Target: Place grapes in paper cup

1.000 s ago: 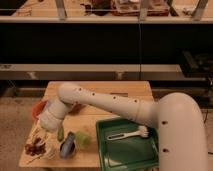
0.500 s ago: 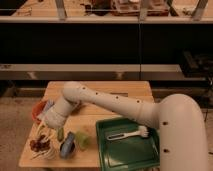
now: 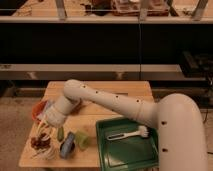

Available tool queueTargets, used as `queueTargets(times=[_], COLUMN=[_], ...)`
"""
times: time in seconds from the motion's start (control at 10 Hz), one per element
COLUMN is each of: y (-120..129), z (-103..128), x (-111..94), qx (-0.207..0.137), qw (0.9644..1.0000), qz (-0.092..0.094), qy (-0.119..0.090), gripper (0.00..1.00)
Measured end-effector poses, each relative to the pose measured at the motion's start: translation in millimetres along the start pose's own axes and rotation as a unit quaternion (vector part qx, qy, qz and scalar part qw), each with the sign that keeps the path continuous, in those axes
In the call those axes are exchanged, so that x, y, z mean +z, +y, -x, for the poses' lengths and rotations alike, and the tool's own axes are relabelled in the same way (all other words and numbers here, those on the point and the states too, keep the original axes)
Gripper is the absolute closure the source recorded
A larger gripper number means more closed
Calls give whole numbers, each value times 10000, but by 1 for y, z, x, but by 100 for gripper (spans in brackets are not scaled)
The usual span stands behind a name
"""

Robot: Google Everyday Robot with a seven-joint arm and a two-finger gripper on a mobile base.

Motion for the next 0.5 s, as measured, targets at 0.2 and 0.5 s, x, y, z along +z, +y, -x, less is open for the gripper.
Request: queueTargets(times=[0.2, 0.5], y=[-1, -2], z=[2, 2], x=[0, 1], qx=[-43, -50], qw=[10000, 10000], qz=[36, 40], qy=[24, 26], gripper=[20, 20])
